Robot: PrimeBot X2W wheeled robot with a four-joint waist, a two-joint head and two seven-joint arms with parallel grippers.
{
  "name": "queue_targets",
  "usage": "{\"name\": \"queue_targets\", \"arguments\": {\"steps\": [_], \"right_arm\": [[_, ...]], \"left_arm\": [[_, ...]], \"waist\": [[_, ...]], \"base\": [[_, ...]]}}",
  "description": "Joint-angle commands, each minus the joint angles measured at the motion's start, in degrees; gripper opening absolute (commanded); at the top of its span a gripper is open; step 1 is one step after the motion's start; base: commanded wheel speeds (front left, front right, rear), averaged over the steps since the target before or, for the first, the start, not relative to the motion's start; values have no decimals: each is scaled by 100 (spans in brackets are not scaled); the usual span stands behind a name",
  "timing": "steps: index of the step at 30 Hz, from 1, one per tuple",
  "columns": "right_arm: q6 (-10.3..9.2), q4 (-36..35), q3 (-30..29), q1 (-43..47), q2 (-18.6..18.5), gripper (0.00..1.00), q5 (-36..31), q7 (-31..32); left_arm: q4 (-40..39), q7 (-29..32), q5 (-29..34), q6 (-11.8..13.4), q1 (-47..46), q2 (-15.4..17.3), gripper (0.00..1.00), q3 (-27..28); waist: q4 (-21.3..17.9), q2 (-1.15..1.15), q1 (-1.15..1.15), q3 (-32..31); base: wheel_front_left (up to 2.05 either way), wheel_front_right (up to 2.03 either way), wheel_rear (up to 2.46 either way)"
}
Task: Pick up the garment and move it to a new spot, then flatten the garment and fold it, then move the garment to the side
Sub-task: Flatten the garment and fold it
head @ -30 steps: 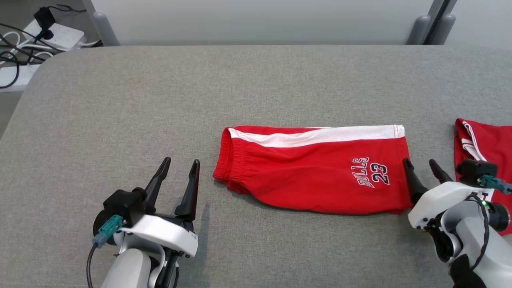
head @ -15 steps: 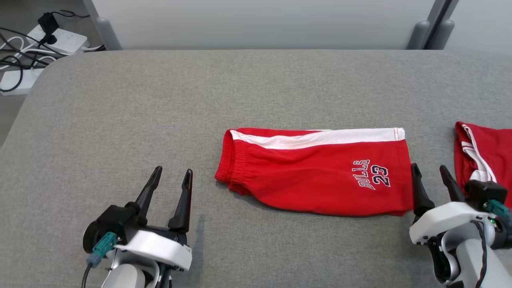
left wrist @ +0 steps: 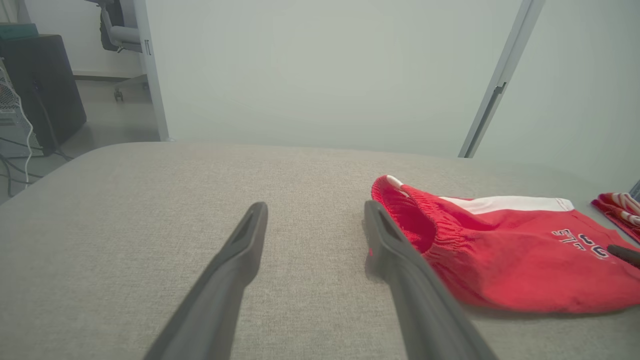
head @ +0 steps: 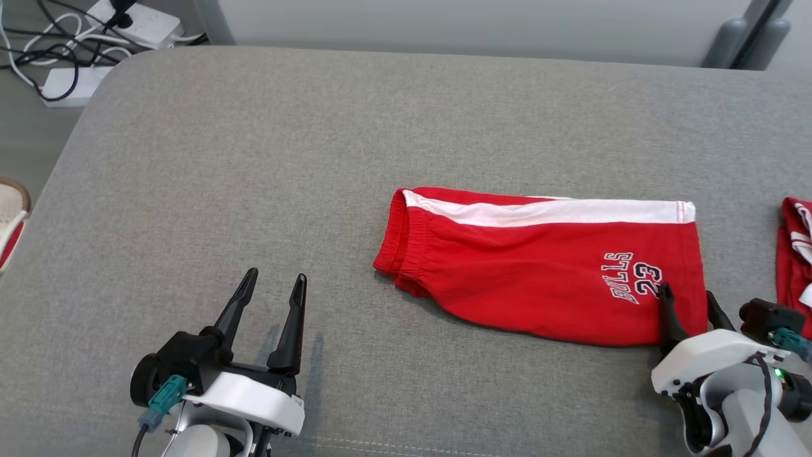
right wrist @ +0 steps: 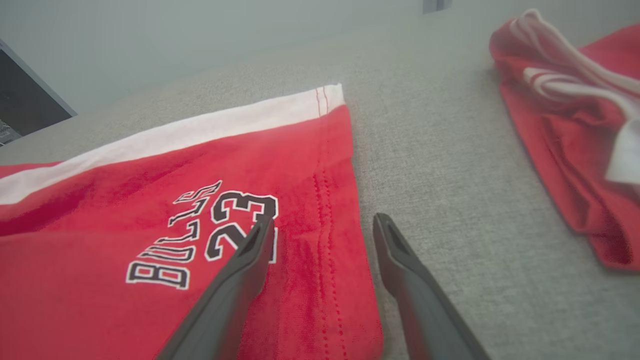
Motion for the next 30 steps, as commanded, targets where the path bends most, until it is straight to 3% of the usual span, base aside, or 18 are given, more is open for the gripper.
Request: {"name": "queue_targets", "arguments": {"steps": [1,7,8,9,10,11,13,25,30], "right_arm": [[9,34,195,-216,4,100,74,-76],[9,474,746,-415,48,100,509,3],[9,515,844,-429,55,94,599,16],[9,543,950,-440,59,56,676,21],[9,562,1033,-449,63,37,761,18],[9,562,1033,-449,63,37,761,18],[9,592,1150,-466,63,0,914,5],[9,-33,911,-473,-528,0,1170,-74],[9,-523,1419,-434,-571,0,991,-75]], "left_arm": [[-173,-59,39,-1,-192,49,100,154],[-166,-59,8,-13,-223,49,100,149],[-163,-59,-3,-15,-226,49,100,149],[-159,-59,-12,-17,-229,49,100,148],[-154,-59,-21,-19,-231,49,100,148],[-154,-59,-21,-19,-231,49,100,148],[-152,-59,-46,-23,-235,49,100,144],[-157,-59,-179,-27,-169,49,100,138],[-137,-59,-248,-2,-135,49,100,86]], "waist": [[75,0,0,70],[160,0,0,113],[168,0,0,116],[174,0,0,116],[178,0,0,116],[178,0,0,116],[179,0,0,113],[66,0,0,20],[39,0,0,-26]], "base": [[0,0,0],[0,0,0],[0,0,0],[0,0,0],[0,0,0],[0,0,0],[0,0,0],[0,0,0],[0,0,0]]}}
